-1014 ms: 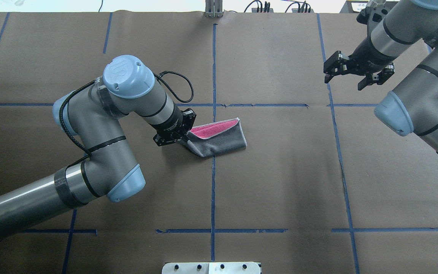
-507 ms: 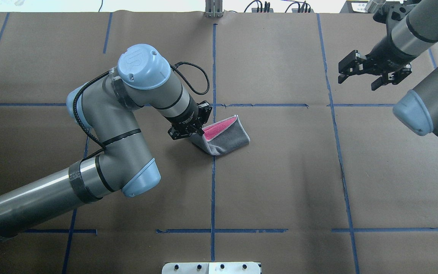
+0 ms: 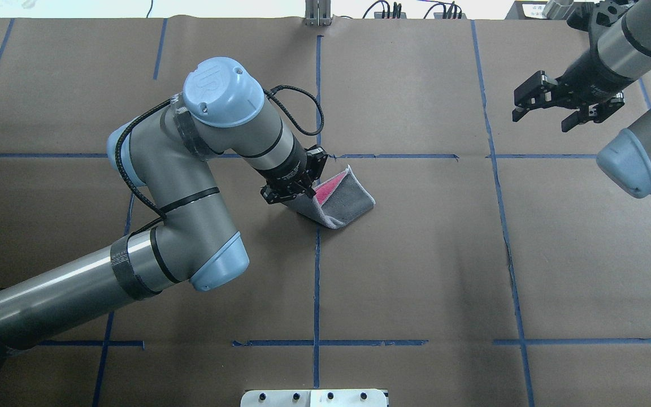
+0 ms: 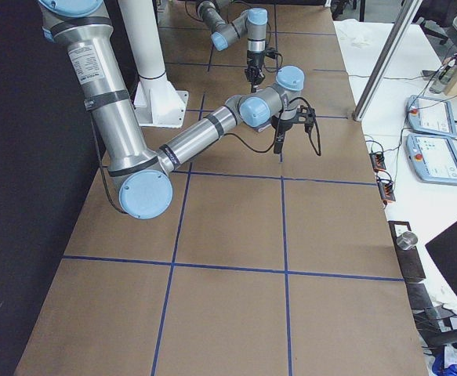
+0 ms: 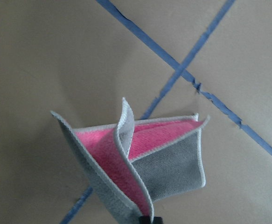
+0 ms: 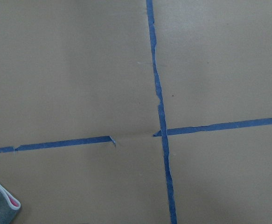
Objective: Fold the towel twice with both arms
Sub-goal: 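Lift the strip end with the left gripper and fold it over the other end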
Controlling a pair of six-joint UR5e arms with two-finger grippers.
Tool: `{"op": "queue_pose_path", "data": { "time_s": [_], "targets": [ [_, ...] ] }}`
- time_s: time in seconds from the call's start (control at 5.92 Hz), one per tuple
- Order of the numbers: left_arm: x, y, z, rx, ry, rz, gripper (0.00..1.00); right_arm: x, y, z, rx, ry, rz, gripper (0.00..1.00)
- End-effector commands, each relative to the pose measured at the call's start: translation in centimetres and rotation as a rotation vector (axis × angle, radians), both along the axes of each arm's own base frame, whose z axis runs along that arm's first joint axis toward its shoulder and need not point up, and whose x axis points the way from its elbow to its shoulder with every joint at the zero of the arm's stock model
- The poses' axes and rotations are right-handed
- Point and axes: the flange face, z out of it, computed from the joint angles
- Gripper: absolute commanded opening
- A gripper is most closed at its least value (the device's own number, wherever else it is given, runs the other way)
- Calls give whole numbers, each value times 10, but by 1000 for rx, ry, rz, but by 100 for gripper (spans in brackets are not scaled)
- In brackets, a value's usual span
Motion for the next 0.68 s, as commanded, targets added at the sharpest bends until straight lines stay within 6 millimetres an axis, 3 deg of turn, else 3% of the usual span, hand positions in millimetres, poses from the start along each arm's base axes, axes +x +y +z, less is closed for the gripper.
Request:
{"op": "queue_pose_path", "data": {
  "time_s": [0.0, 0.51],
  "targets": [
    [60, -32, -48, -29, -39, 2, 0, 3, 1, 3, 6, 1, -5, 100],
    [66, -42, -36, -19, -61, -30, 0, 3, 3, 8, -1, 6, -5, 100]
  ]
}}
